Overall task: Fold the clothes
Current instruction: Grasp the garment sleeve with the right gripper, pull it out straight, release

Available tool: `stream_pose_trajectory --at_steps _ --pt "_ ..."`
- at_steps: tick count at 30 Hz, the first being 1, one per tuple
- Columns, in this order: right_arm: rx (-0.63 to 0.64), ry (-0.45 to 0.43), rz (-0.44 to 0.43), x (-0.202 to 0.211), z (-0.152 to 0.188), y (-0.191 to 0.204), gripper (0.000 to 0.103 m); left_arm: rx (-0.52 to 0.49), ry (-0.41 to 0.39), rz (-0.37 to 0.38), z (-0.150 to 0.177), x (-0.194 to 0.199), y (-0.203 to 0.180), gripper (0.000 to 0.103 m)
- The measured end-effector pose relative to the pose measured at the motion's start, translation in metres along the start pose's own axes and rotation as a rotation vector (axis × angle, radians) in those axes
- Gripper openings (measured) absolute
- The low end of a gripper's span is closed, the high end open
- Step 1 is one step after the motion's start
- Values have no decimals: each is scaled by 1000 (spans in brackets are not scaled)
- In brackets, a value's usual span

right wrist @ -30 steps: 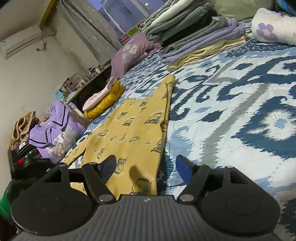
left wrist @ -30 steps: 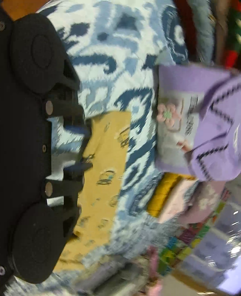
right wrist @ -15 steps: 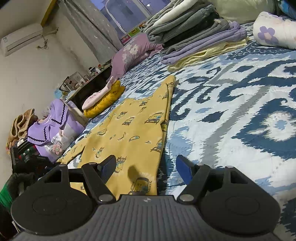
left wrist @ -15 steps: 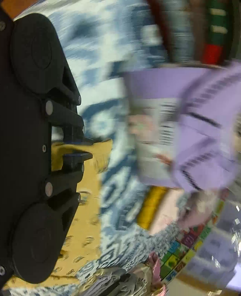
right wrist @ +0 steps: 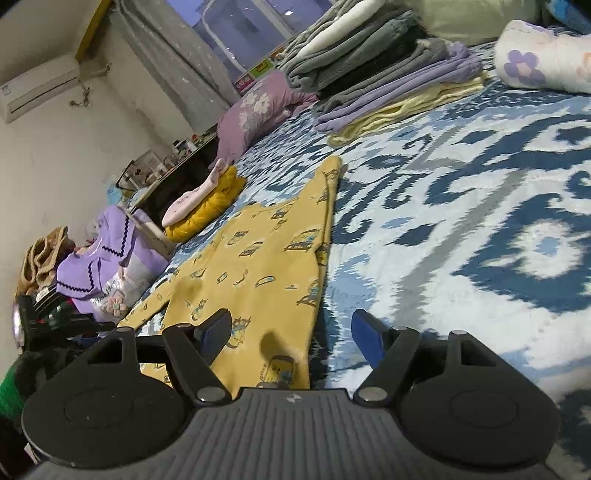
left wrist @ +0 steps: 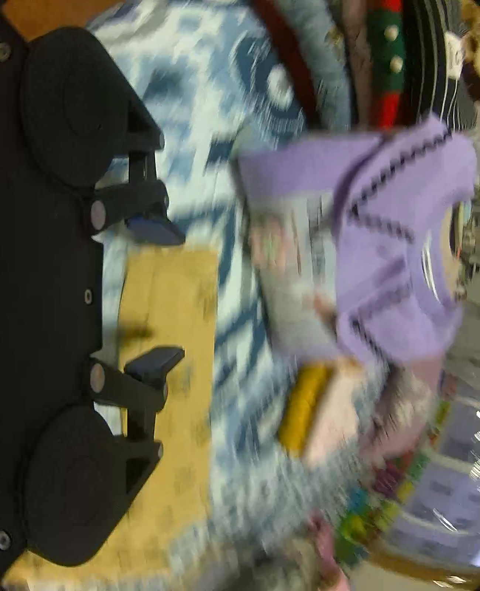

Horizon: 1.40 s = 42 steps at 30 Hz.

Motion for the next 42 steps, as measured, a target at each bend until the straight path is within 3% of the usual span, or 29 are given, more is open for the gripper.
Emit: stream_pose_trajectory --at_steps 5,9,12,14,16,26,37,42 --pt "15 45 45 21 15 1 63 95 72 236 33 12 -67 79" --pt "36 95 61 30 33 10 58 108 117 277 76 6 -94 79" --pt "72 101 111 31 40 13 33 41 116 284 102 -1 -104 79" --pt "52 106 121 31 43 10 12 26 114 288 107 -2 -104 79" --pt "57 92 140 34 41 11 5 37 114 293 105 -2 -102 82" --pt "244 -22 285 59 -20 18 3 102 127 327 97 -2 -93 84" --pt "509 12 588 74 -133 -39 3 192 169 379 90 -10 -84 88" --pt "517 68 701 79 -159 -78 3 180 174 386 88 -14 -86 89"
Point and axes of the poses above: each gripper's, at about its wrist camera, not at the fingertips, and x roughly against the way its jaws point, y to its left, z to its underside, the point moved 9 cm from there along -x, roughly the way its jaws point, and after that the axes turned 1 degree about -y, right-handed, at the moved point
